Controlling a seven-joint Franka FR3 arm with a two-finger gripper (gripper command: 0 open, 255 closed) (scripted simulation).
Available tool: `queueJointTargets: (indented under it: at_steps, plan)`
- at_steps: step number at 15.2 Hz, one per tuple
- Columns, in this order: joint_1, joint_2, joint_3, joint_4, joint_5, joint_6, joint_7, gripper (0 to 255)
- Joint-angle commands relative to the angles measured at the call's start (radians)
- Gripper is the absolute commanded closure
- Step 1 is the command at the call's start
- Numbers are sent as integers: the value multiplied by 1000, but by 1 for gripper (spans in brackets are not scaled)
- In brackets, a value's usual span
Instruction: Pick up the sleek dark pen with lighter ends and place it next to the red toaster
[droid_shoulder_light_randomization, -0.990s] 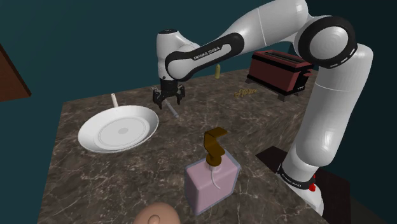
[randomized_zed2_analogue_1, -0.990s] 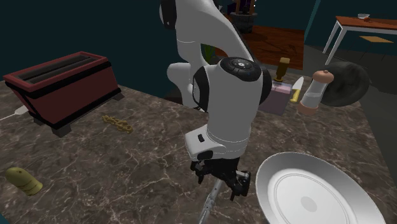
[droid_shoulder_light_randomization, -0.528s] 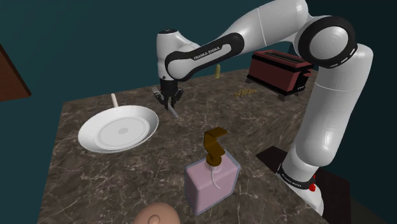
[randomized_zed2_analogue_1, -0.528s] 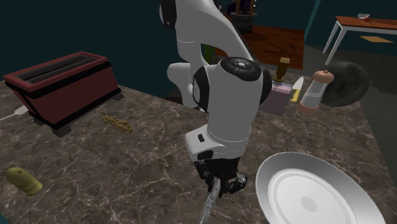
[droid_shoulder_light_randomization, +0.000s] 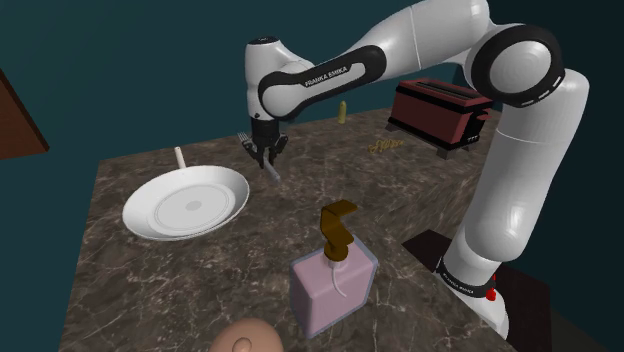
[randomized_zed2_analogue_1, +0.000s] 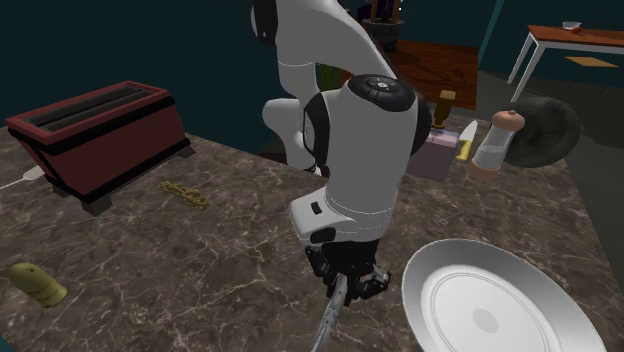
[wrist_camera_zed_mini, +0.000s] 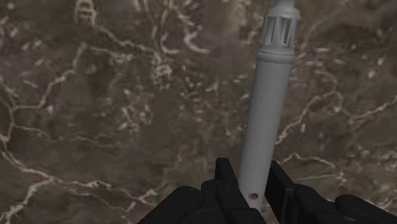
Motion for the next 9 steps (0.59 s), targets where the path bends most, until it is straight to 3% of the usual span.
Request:
queueJointTargets:
  at_steps: [1, 9]
  plan:
    - [-1, -7, 0, 15, 4, -22, -4, 255]
    - [-1, -26, 2, 100, 16, -124, -18, 255]
